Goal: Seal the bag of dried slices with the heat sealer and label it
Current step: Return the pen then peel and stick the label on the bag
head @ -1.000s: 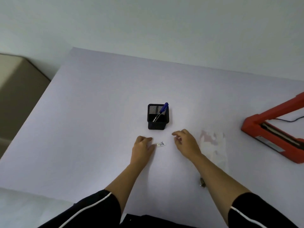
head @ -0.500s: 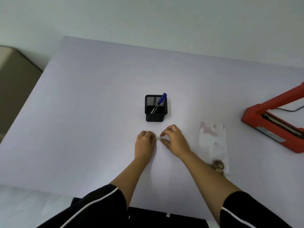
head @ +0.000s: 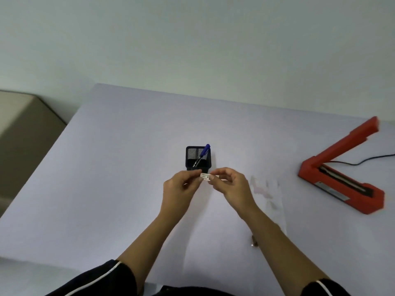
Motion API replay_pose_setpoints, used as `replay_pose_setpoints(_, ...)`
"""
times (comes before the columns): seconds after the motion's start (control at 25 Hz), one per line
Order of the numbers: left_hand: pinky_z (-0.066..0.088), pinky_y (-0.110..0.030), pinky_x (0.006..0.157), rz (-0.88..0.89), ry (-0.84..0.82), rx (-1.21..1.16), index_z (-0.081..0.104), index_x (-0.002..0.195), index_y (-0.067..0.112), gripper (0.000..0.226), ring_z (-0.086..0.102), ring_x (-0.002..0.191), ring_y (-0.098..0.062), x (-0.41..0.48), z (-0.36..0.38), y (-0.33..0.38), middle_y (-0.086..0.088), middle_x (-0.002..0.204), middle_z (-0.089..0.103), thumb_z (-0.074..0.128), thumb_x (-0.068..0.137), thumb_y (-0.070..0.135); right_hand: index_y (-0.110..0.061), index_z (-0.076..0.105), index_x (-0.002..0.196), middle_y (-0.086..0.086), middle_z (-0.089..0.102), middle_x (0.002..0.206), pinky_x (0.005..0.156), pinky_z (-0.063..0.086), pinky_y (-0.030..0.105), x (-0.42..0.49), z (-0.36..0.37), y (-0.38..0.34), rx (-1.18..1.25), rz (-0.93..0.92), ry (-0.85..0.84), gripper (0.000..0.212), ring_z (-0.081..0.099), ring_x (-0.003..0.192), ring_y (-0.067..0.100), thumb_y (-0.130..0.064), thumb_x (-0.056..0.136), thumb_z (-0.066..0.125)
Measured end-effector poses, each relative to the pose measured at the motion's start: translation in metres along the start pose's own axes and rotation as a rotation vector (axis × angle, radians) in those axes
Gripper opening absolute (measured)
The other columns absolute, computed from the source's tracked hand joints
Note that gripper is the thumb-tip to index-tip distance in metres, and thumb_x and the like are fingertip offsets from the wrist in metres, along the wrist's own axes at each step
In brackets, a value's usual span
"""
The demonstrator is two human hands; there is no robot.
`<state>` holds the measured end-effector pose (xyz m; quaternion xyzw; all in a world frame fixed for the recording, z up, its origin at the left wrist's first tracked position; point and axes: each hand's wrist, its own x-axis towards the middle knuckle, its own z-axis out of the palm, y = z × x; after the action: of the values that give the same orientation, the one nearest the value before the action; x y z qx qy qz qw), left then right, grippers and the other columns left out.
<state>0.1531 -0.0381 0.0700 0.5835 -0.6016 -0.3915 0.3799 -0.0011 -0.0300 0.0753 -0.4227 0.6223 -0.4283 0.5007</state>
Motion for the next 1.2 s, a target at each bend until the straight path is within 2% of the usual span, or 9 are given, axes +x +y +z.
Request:
replay_pose_setpoints(0.08,0.05,-0.013,0.072,0.109,0.082,-0.014,0.072,0.103,0.019,0.021,0.064,0.084,-0.003,-0.006,-0.001,0.012,0.011,0.09,0.07,0.07,0.082,0.016,-0.019,0.07,0.085,0.006,0.072,0.087,0.075,0.056,0.026,-0.007,-0.005,-0.017,0.051,-0.035,0.008,0.007,0.071,0.083,0.019,-0.014,0.082,0.071)
replay_pose_setpoints(0.16,0.047,-0.007,0.071,0.19,0.141,-0.038,0.07,0.107,0.016,0.026,0.064,0.086,0.003,-0.01,0.001,0.019,0.013,0.092,0.068,0.07,0.082,0.013,-0.021,0.07,0.084,0.005,0.072,0.087,0.075,0.056,0.026,-0.013,-0.008,-0.029,0.04,-0.064,0.02,0.009,0.07,0.083,0.02,-0.013,0.082,0.071)
replay_pose_setpoints(0.28,0.046,-0.004,0.076,0.366,0.206,0.015,0.071,0.104,0.008,0.024,0.061,0.091,0.004,-0.014,0.003,0.026,0.004,0.096,0.07,0.067,0.082,0.016,-0.023,0.07,0.083,0.004,0.073,0.086,0.077,0.057,0.027,-0.021,-0.011,-0.04,0.002,-0.107,0.025,0.009,0.071,0.082,0.017,-0.014,0.082,0.071)
replay_pose_setpoints(0.44,0.046,-0.003,0.076,0.383,0.254,0.005,0.071,0.103,0.005,0.025,0.06,0.09,0.006,-0.016,0.004,0.028,-0.001,0.096,0.071,0.065,0.081,0.014,-0.025,0.069,0.082,0.004,0.071,0.087,0.077,0.057,0.027,-0.026,-0.014,-0.047,-0.013,-0.123,0.027,0.011,0.07,0.081,0.017,-0.014,0.083,0.07)
replay_pose_setpoints(0.6,0.049,-0.008,0.082,0.47,0.303,0.074,0.073,0.097,0.003,0.021,0.06,0.099,-0.004,-0.019,0.004,0.028,-0.009,0.101,0.072,0.065,0.081,0.015,-0.021,0.069,0.085,0.004,0.072,0.088,0.076,0.057,0.025,-0.028,-0.015,-0.05,-0.029,-0.126,0.029,0.008,0.07,0.079,0.013,-0.013,0.083,0.069)
replay_pose_setpoints(0.8,0.051,-0.011,0.077,0.478,0.311,0.06,0.074,0.094,0.004,0.02,0.062,0.098,-0.008,-0.021,0.005,0.03,-0.003,0.1,0.07,0.064,0.083,0.016,-0.021,0.069,0.086,0.003,0.072,0.09,0.077,0.057,0.024,-0.03,-0.014,-0.051,-0.051,-0.14,0.025,0.008,0.069,0.078,0.007,-0.014,0.084,0.069)
replay_pose_setpoints(1.0,0.046,-0.007,0.07,0.303,0.218,-0.078,0.07,0.089,0.01,0.011,0.06,0.092,0.0,-0.019,0.007,0.037,0.016,0.097,0.062,0.065,0.084,0.001,-0.022,0.069,0.085,0.002,0.072,0.089,0.079,0.056,0.025,-0.032,-0.015,-0.052,-0.068,-0.15,0.032,0.008,0.07,0.08,0.01,-0.015,0.083,0.07)
replay_pose_setpoints(1.2,0.043,-0.006,0.071,0.323,0.233,-0.079,0.07,0.088,0.004,0.01,0.054,0.095,0.004,-0.022,0.009,0.036,0.015,0.1,0.05,0.063,0.085,0.0,-0.022,0.068,0.087,0.002,0.072,0.09,0.081,0.056,0.026,-0.035,-0.014,-0.051,-0.065,-0.164,0.06,0.007,0.07,0.083,0.016,-0.016,0.084,0.069)
